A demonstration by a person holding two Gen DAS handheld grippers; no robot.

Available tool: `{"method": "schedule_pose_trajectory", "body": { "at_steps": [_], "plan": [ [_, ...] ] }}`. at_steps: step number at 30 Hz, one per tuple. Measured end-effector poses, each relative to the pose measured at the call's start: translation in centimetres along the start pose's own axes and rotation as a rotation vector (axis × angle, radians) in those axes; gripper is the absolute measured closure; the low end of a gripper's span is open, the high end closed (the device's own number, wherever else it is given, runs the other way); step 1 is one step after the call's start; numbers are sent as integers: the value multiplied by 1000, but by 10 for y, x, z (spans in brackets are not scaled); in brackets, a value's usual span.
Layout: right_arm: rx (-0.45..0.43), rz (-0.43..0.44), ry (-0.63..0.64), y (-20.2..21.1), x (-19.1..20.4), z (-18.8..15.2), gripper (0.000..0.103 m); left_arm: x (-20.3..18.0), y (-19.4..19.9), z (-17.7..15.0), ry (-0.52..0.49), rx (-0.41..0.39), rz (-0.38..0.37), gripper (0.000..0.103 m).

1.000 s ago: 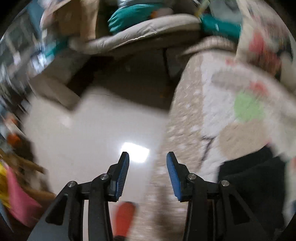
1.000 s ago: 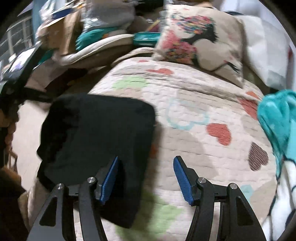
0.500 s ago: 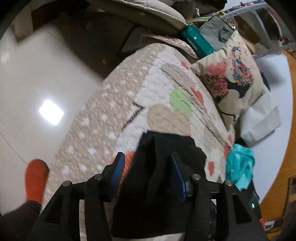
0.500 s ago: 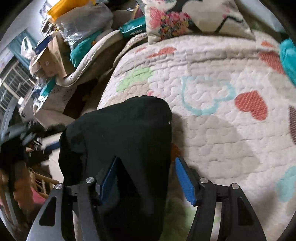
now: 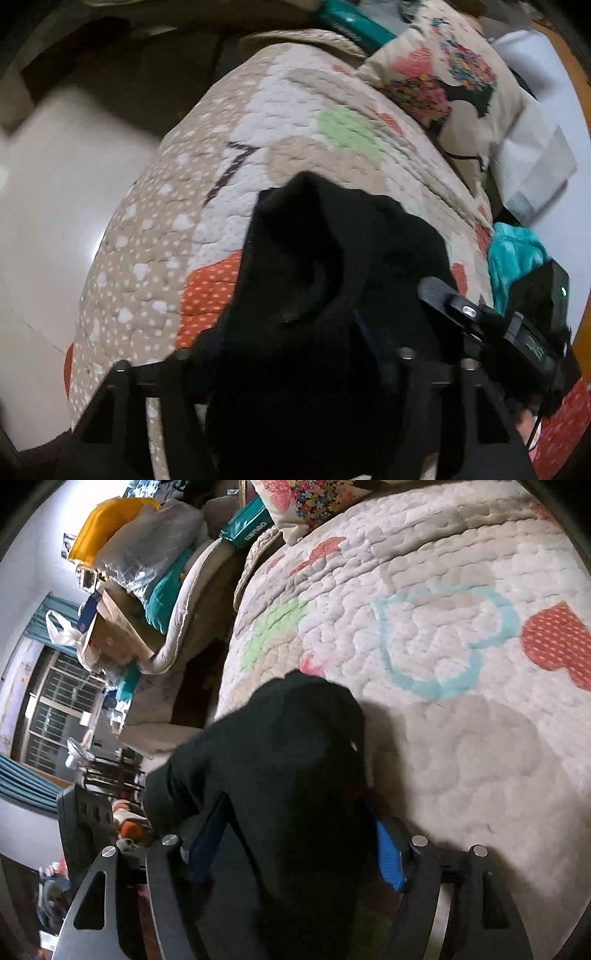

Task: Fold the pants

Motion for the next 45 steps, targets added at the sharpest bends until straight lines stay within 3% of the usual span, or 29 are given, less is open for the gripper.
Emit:
{"method": "schedule_pose_trajectory", "body": {
  "at_steps": [1,3,6,9,12,14,17,18,20,25,31,33,36,37,40,43,45],
  "plan": [
    [14,2,6,0,2,1,46,-2,0,-1,-2,5,-14,61],
    [17,3,21,4,6,3,65,-9,1,1,-11,7,-25,65],
    [-8,-2,47,14,11,9,75,-19,-2,11,-1,4,-61,69],
    [-59,-19,62,29,13,25,77,-33,-12,27,-8,0,-87,69],
    [-102,-38,54,44,5,48,77,-51,-30,42,-39,3,-105,69],
    [-113,-69,33,47,-7,62,77,-54,-52,52,-27,34,-92,62],
    [-76,-227,11,35,-38,73,57,-44,-74,58,22,56,-60,54],
    [-65,-269,4,32,-47,72,52,-42,-74,59,42,55,-89,53],
    [-81,-262,-19,38,-58,67,46,-41,-68,62,59,48,-132,52],
    [-146,-294,6,71,-56,52,45,-36,-39,62,73,9,-179,52],
    [-240,-287,44,131,-46,5,45,-44,31,30,-44,-176,16,50],
    [-289,-303,61,148,-44,-15,42,-47,52,14,-121,-266,136,50],
    [-361,-344,31,161,-51,-40,40,-47,61,-1,-175,-326,241,50],
    [-357,-352,9,160,-56,-44,40,-46,58,0,-166,-333,257,50],
    [-357,-347,-69,156,-64,-45,40,-46,50,0,-113,-313,193,50],
    [-444,-436,32,166,-57,-39,40,-53,56,0,-257,-362,283,50],
    [-468,-444,8,167,-61,-29,40,-46,61,9,-240,-386,300,50]
  ]
}}
Point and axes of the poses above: each gripper's, at about its wrist camera, not at the fingertips, and y roughly against the way its jaws point, x to its left, z to its top, the point moved 5 cm from there along -y, roughly the way its jaws point, and after that the axes turned 13 degrees about -z, right-handed, at the moved point
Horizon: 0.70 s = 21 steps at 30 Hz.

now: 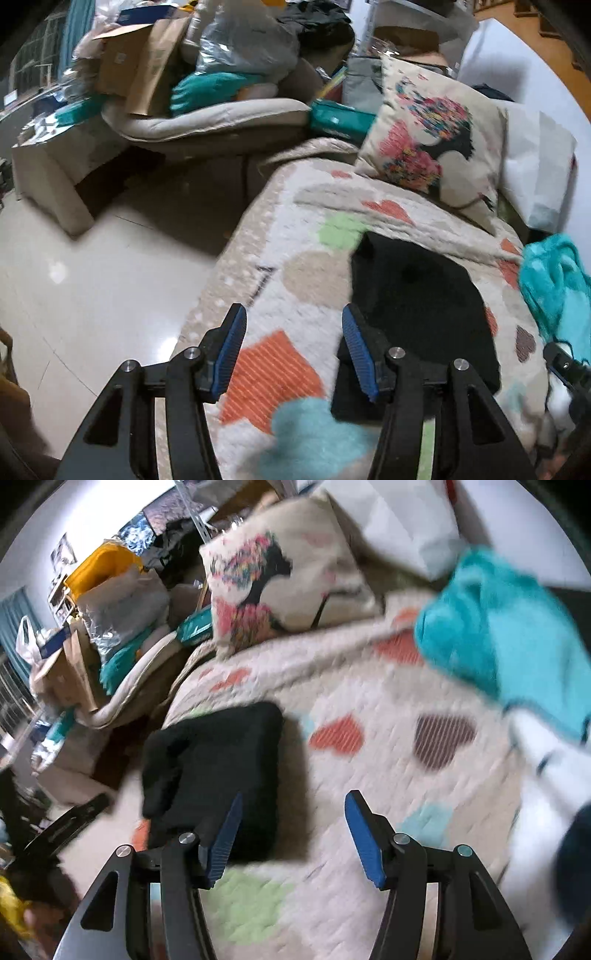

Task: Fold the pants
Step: 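Withdraw both grippers from the folded pants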

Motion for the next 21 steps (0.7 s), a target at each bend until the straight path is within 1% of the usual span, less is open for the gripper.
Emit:
{"method": "schedule_pose_trajectory", "body": {
  "at_steps": [1,2,3,5,7,9,11,14,16,18,20,21],
  "plan": [
    [8,2,-21,-3,-2,2,40,3,-1,1,19,-2,-1,49],
    [23,26,-65,-7,-4,4,40,9,-4,0,48,0,5,49],
    [25,37,-79,-8,-4,4,40,12,-7,-2,63,13,15,48],
    [23,16,-54,-12,-1,-3,40,17,-16,-8,99,60,13,48],
    [34,4,-43,-16,0,-9,40,17,-19,-10,109,74,16,48],
    [58,-4,-36,-22,3,-12,40,14,-15,-10,79,57,31,48],
    [37,-33,-16,-21,1,-12,40,13,-7,-12,37,22,66,48],
    [-7,-70,8,-14,-2,-11,39,13,9,-17,-9,-11,123,48],
    [-23,-87,23,-10,-3,-12,39,13,21,-19,-21,-22,145,48],
    [-36,-100,39,-4,-4,-16,39,10,41,-21,-20,-49,164,48],
    [-53,-110,58,1,-1,-18,38,3,67,-24,-36,-86,172,41],
    [-64,-117,71,4,0,-19,38,1,75,-24,-48,-101,181,40]
  ]
}}
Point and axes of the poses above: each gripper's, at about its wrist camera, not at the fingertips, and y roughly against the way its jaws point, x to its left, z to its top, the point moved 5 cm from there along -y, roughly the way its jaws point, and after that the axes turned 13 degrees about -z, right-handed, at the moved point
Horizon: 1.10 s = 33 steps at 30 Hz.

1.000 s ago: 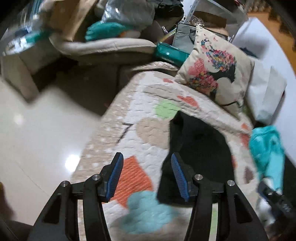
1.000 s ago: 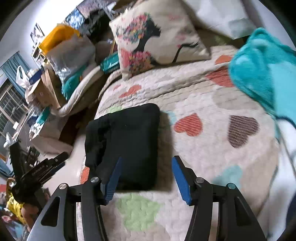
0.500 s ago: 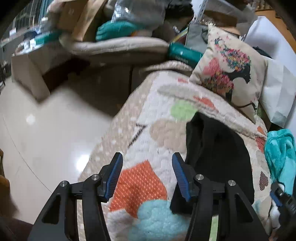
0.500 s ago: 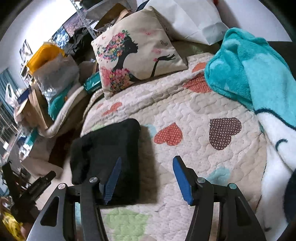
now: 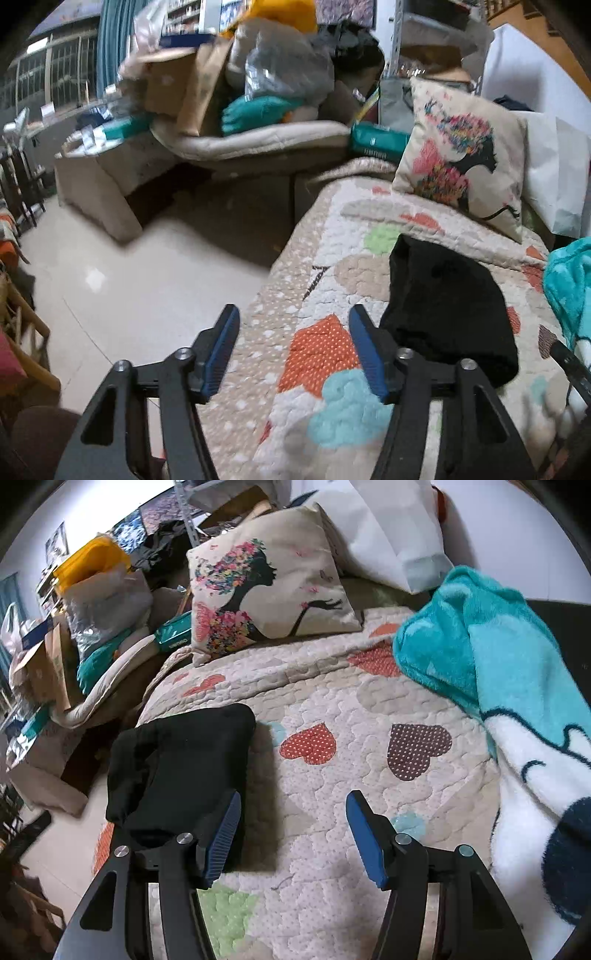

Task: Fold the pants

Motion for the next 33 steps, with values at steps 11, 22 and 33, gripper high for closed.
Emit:
{"method": "schedule_pose_trajectory", "body": {
  "at_steps": [11,22,33],
  "plan": [
    [-77,-28,72,26,3,-6,35,-15,75,15,-42,-129,42,33],
    [-120,-29,95,41,3,-8,31,-35,89,7,-86,-141,36,32],
    [-134,-21,103,43,7,-8,30,-34,68,-5,-58,-81,8,28]
  ]
}}
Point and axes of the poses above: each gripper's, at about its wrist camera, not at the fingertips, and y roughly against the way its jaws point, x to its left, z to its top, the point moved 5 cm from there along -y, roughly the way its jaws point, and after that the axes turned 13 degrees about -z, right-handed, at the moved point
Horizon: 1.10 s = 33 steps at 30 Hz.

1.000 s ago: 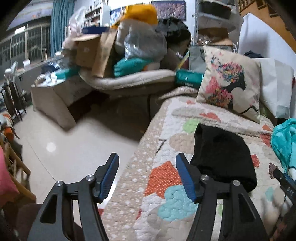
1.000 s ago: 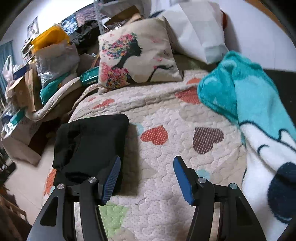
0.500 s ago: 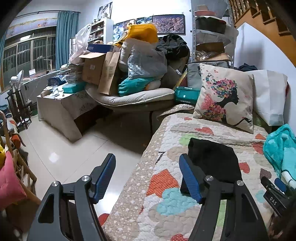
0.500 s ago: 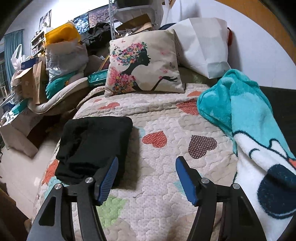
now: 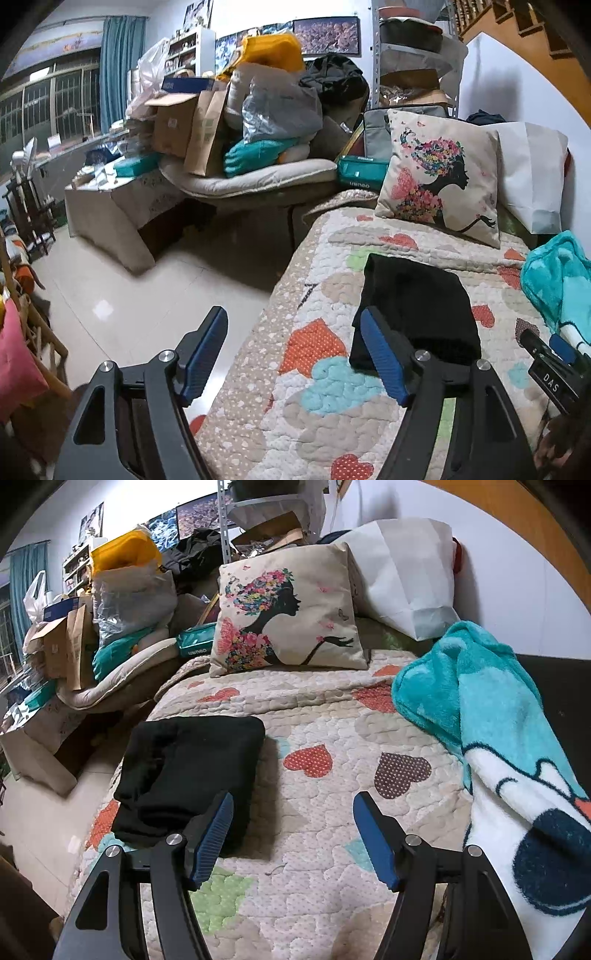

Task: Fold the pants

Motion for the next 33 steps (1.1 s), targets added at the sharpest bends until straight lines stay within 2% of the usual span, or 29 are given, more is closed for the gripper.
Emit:
{"method": "schedule_pose_trajectory", "body": {
  "at_steps": [5,14,25,33],
  "plan": [
    [-12,-2,46,2,10,-3,27,1,-16,-12,17,40,-11,28],
    [27,1,71,-6,22,-12,27,3,-47,-36,20,123,-31,28],
    [61,-1,82,-12,28,-19,27,7,-58,-40,50,180,-52,28],
    [39,13,81,3,34,-16,25,-6,-39,-26,30,139,-83,28]
  ]
}}
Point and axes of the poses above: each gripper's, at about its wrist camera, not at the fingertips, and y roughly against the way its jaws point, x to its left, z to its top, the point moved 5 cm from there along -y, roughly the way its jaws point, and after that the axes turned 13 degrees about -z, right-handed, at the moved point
